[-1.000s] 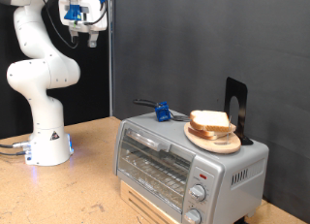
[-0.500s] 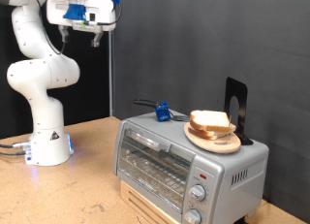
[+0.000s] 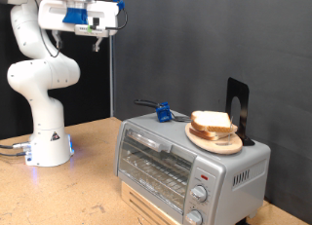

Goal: Make a piece of toast with the oven

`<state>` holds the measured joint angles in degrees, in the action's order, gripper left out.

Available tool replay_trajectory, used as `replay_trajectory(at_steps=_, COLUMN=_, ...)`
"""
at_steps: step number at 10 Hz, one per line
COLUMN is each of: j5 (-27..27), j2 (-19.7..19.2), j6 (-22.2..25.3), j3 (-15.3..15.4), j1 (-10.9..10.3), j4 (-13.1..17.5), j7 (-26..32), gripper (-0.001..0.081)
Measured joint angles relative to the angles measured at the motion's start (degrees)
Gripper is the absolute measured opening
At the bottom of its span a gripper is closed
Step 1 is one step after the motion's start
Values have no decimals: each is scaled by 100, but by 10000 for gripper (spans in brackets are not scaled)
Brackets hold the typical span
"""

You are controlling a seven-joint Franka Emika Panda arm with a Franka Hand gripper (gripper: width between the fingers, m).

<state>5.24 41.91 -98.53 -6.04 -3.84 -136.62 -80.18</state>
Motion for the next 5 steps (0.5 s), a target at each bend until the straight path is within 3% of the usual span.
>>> replay_trajectory(at_steps=2, j5=-47, j2=-260, j6=-1320, j3=-419, j1=-212, j4=-258, j7=1092, gripper=808)
replay_trajectory(at_steps=3, j5=-89, j2=-431, j6=-1611, j3=-492, j1=-290, j4=-227, j7=1305, gripper=808)
replay_trajectory(at_steps=4, j5=-88, j2=-419, j6=-1526, j3=-486, j1=-279, j4=-227, j7=1230, gripper=808)
replay_trajectory(at_steps=5, j5=-159, j2=-387, j6=-1502, j3=-549, j1=-325, j4=-247, j7=1596, gripper=808)
